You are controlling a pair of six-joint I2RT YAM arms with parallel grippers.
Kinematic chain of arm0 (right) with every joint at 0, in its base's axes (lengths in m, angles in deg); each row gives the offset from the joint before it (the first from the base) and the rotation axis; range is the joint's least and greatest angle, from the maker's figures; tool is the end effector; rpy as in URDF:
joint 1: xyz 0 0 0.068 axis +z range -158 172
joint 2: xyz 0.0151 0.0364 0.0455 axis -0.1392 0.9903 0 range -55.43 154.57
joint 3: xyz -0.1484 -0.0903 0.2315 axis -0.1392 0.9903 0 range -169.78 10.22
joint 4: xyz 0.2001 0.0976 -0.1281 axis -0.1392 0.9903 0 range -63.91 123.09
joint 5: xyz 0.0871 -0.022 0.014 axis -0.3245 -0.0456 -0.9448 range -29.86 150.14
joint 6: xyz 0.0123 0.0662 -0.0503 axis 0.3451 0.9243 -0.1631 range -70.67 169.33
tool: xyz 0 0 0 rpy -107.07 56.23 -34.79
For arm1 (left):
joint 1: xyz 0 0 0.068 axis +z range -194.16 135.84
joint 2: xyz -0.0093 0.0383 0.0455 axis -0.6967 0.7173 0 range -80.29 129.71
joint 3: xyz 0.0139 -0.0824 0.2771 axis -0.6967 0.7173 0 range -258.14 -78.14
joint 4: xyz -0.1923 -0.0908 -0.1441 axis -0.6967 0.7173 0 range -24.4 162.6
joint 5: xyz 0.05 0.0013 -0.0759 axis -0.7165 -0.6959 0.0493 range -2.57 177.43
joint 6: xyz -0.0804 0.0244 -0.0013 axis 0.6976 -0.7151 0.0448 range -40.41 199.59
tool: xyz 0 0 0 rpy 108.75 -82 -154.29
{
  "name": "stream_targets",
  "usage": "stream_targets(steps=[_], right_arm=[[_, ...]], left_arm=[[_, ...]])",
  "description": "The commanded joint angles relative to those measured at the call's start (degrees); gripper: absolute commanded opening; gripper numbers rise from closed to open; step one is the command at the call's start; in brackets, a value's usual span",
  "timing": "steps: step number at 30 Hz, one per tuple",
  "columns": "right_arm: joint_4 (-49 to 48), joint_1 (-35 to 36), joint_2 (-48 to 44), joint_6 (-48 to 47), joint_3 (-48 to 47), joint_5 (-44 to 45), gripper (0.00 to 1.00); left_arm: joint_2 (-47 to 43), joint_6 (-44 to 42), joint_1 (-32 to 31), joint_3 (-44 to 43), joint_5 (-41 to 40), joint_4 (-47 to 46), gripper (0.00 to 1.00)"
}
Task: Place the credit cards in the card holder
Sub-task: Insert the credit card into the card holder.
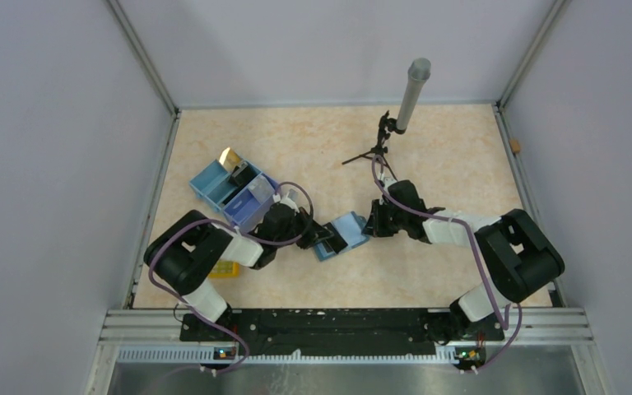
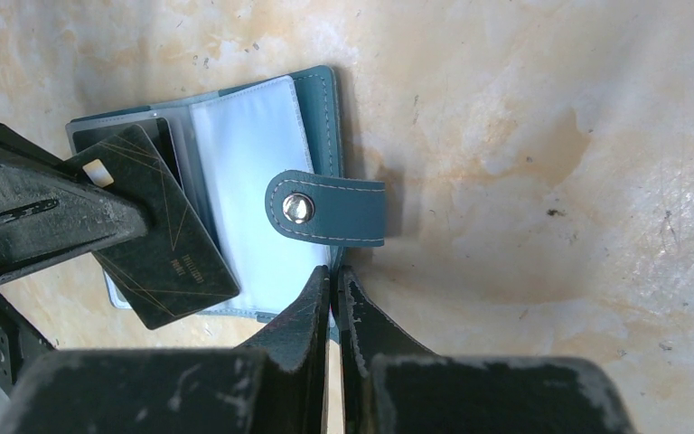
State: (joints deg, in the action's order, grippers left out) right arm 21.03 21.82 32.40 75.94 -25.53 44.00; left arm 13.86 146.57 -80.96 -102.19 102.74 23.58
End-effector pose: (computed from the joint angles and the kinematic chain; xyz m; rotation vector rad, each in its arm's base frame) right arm 0.2526 0.1684 0.1360 -0.2094 2.4934 0.7772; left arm 0.2338 -0.1990 0.1203 -0.4278 2.3129 -1.3012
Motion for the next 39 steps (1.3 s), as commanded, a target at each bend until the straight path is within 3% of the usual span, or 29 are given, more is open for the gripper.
stream_targets(steps=[1, 39], right_arm=[[0.58, -0.38, 1.15, -0.66, -0.9, 2.52, 0.0], [0.66, -0.38, 0.86, -0.4, -1.0, 3.63, 0.0]], left_arm=[[0.29, -1.08, 0.4, -1.32, -2.02, -1.07, 0.0], [7.72, 7.79, -0.66, -0.43, 1.57, -6.59, 0.0]])
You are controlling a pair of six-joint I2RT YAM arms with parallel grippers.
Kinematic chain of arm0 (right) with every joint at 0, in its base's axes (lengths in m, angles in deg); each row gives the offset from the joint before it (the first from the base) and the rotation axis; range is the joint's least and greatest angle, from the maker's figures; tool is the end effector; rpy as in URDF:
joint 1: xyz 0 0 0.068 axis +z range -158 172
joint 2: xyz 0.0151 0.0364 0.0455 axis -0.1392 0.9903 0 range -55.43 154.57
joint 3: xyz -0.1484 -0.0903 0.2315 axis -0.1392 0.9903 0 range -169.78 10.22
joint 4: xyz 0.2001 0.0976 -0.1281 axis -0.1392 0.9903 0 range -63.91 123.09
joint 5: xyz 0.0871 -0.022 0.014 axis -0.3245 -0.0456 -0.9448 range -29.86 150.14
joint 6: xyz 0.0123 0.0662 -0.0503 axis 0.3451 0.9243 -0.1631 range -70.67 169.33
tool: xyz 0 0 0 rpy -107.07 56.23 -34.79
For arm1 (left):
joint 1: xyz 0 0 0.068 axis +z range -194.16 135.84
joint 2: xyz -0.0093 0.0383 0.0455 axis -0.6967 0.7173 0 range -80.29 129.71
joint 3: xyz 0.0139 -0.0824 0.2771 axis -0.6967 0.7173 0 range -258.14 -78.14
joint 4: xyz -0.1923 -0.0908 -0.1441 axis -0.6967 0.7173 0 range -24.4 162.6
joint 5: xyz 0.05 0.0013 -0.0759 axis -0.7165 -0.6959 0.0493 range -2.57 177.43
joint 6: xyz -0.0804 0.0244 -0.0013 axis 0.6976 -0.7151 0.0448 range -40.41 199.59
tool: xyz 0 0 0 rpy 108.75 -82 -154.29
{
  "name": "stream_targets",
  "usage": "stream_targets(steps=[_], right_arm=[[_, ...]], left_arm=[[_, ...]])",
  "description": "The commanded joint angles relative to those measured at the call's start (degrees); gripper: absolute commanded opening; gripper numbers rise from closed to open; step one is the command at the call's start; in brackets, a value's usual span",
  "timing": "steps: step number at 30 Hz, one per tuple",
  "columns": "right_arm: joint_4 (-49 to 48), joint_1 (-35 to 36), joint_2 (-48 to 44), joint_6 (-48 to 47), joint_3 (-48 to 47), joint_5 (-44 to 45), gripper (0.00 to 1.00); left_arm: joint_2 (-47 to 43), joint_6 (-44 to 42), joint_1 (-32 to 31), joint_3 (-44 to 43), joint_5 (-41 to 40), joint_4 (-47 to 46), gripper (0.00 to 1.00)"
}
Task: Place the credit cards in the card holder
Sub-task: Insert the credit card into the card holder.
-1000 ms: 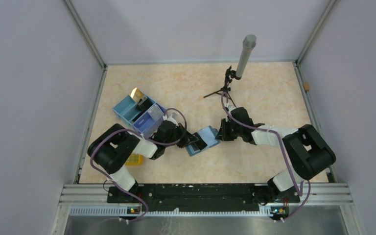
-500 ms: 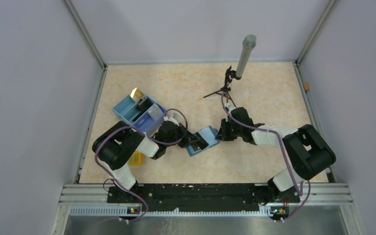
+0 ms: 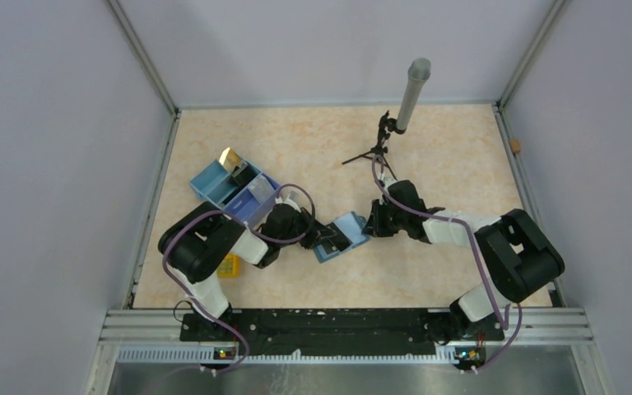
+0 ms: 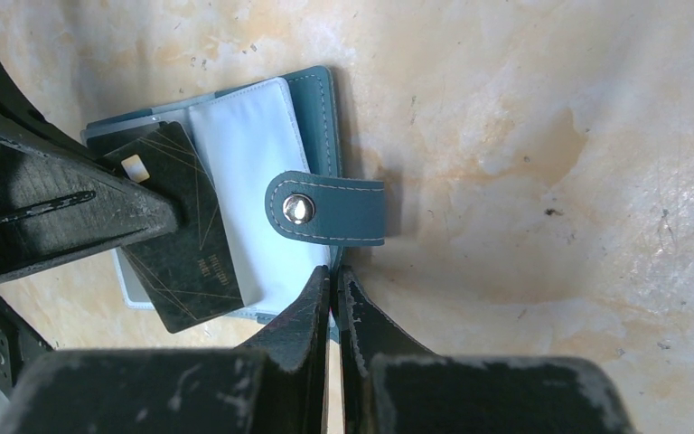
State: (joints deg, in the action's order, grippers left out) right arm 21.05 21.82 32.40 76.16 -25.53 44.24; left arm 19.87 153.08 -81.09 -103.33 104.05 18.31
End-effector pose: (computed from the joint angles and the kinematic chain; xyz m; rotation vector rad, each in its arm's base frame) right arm 0.2528 0.1682 0.1359 -0.2025 2.4944 0.7738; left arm 0.2414 -0.2076 0.1067 -0.5467 2.3248 -1.3797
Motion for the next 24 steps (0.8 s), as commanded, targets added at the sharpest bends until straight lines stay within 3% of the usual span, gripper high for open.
stream_targets(steps=[1, 13, 24], right_arm=[[0.64, -0.38, 0.85, -0.64, -1.0, 3.42, 0.0], [1.17, -0.38, -0.03, -0.62, -0.9, 3.93, 0.0], [1.51, -0.38, -0.12, -0.85, -1.15, 3.94, 0.0]], left_arm=[[1.97, 1.56, -0.52, 0.67, 0.41, -1.42, 0.0], [5.61, 4.37, -0.54, -0.13, 1.92, -3.3, 0.0], [7.53, 0.77, 0.84, -1.57, 6.25, -5.96, 0.0]])
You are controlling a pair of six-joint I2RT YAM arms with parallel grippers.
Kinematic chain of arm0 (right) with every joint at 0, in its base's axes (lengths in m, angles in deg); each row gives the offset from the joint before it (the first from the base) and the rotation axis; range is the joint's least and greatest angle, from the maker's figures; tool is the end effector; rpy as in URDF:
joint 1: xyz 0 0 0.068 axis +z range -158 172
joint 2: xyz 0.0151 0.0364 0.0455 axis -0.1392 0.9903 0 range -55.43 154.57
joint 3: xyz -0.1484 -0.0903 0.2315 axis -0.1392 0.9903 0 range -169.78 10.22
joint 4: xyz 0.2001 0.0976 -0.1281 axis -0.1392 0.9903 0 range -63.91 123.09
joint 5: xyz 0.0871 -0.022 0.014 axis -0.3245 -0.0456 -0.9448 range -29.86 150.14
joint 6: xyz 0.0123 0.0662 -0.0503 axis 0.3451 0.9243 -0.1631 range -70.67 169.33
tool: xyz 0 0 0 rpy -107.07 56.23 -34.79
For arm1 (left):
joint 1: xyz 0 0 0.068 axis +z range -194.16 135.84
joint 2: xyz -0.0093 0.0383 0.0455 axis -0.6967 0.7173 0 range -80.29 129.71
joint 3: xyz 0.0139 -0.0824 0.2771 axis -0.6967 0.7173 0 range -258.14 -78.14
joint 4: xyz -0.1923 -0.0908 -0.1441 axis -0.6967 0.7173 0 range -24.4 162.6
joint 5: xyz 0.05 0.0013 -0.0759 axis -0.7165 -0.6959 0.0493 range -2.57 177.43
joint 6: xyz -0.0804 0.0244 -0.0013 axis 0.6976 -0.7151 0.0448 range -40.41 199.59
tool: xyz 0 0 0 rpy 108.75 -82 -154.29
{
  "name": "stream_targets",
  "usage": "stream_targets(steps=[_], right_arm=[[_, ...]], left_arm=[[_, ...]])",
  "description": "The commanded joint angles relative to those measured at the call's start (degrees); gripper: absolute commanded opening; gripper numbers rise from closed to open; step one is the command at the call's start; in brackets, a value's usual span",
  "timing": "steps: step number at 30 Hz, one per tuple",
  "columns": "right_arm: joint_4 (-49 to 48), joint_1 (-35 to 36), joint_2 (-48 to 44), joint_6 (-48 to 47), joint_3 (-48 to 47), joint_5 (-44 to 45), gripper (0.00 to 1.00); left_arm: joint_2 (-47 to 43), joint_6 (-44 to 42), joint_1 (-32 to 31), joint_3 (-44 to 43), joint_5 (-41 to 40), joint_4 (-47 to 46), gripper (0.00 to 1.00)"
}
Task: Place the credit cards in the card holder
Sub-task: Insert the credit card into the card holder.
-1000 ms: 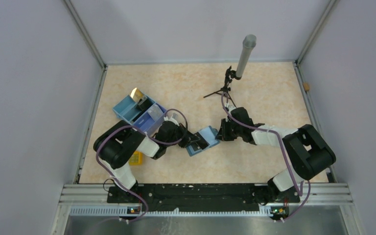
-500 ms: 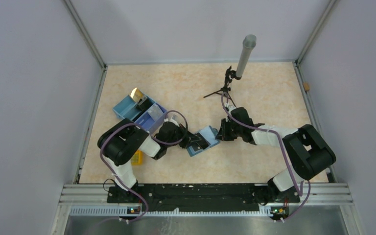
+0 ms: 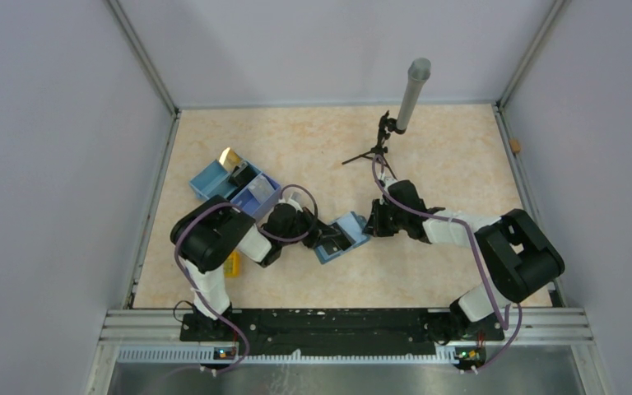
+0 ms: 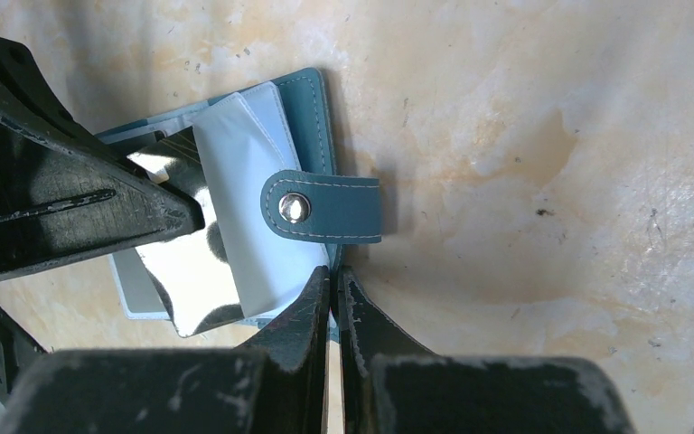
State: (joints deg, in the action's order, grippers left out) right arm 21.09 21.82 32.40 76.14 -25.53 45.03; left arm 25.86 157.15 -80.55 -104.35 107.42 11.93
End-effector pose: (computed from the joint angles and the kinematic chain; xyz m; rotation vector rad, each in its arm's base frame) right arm 0.2534 0.1674 0.1356 -0.1958 2.4933 0.7574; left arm 0.2489 -0.2145 0.0942 -0.5952 2.3293 -1.4752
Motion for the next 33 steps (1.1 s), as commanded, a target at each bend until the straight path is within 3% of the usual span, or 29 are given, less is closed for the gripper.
stream_targets(steps=[1, 19, 22, 27, 33], right_arm=[[1.48, -0.38, -0.12, -0.85, -1.11, 3.16, 0.0], [1.82, -0.38, -0.12, -0.66, -1.28, 3.5, 0.0], [1.83, -0.38, -0.25, -0.41, -1.09, 3.77, 0.0], [2.37, -0.38, -0.51, -0.15, -0.91, 5.19, 0.0], [2.88, -0.38, -0.64, -0.17, -0.9, 6.15, 0.0]], left_arm=[[1.63, -4.0, 0.67, -0.81, 3.37, 0.53, 0.0], [4.82, -6.41, 3.61, -4.1, 9.23, 0.19, 0.0], [3.68, -6.88, 4.46, -3.85, 9.13, 1.49, 0.09], [0.45, -10.39, 5.03, -5.26, 7.73, 10.72, 0.35], [-3.82, -14.11, 5.05, -6.79, 4.27, 21.63, 0.53]])
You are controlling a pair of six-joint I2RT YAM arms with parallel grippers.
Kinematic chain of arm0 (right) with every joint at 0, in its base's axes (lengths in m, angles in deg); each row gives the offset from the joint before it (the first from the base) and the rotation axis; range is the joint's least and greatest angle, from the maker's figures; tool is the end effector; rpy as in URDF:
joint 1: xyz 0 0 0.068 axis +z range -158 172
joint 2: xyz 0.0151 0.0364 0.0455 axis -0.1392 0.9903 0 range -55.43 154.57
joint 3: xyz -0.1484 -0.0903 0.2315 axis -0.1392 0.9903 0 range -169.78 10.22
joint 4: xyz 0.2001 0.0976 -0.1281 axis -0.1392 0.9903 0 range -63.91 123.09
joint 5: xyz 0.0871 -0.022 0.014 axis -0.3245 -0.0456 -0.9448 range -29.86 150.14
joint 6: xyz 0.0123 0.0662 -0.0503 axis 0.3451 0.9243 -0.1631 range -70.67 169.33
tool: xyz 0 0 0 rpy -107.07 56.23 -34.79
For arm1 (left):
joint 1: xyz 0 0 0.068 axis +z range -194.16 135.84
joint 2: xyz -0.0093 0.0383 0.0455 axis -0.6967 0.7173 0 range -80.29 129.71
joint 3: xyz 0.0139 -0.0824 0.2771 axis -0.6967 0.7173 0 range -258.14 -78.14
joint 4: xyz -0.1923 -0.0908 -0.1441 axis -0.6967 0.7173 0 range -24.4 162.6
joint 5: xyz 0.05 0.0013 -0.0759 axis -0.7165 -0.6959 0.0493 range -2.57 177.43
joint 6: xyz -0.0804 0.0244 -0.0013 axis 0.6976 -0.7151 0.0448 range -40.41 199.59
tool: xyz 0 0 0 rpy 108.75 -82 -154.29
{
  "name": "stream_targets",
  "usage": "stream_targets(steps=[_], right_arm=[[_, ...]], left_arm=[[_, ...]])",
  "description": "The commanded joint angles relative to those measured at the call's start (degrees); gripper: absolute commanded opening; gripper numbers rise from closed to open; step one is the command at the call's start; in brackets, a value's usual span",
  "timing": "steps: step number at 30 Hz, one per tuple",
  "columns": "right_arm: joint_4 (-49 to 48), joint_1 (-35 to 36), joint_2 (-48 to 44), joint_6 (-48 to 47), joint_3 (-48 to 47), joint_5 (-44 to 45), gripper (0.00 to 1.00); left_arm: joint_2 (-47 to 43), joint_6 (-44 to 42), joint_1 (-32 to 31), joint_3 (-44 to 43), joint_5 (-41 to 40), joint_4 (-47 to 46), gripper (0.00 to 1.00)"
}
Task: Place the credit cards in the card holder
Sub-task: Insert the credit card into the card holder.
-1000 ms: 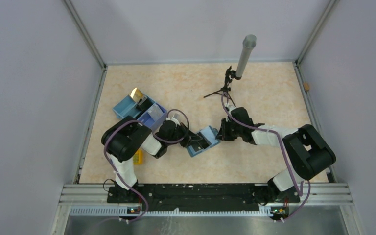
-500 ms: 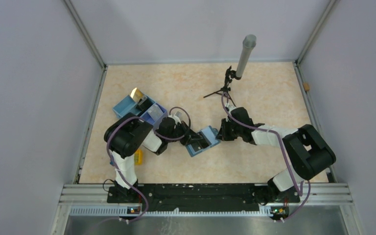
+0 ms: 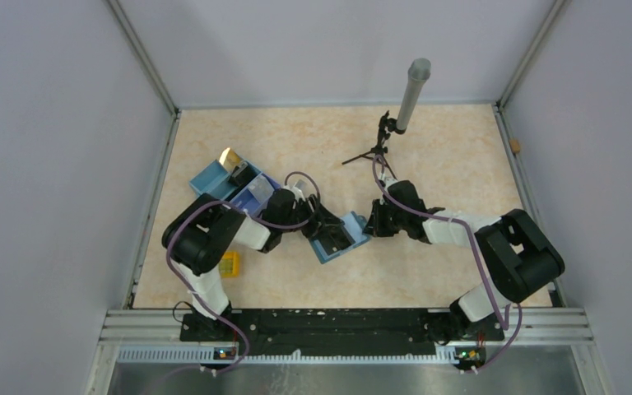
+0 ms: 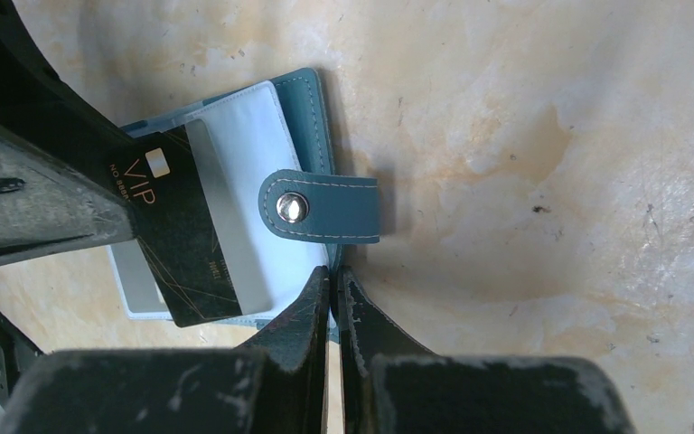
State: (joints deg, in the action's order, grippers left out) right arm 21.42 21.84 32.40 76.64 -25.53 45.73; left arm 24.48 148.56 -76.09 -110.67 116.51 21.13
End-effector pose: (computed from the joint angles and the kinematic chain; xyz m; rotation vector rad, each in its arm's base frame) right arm 0.2533 0.1665 0.1349 -0.1786 2.5000 0.7447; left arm 0.2735 -0.2124 0.1105 -0.4022 2.3722 -1.4990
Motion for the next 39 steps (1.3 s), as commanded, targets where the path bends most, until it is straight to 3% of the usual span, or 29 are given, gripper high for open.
stream_targets(steps=[1, 18, 27, 39], right_arm=[[2.52, -0.4, -0.75, -0.67, -0.86, 5.45, 0.0], [2.11, -0.4, -0.73, -0.71, -0.82, 5.54, 0.0], [1.68, -0.4, -0.57, -0.67, -0.82, 5.19, 0.0], [1.77, -0.4, -0.73, -0.73, -0.64, 4.92, 0.0]], left_arm=[[-2.98, -6.04, 0.61, -0.63, -5.36, 14.01, 0.55], [-16.02, -15.25, 0.17, -4.53, -16.45, 38.3, 0.67], [-20.96, -12.92, -4.8, -4.31, -19.68, 40.69, 0.6], [-20.79, -10.73, -9.57, -4.84, -23.11, 39.0, 0.57]])
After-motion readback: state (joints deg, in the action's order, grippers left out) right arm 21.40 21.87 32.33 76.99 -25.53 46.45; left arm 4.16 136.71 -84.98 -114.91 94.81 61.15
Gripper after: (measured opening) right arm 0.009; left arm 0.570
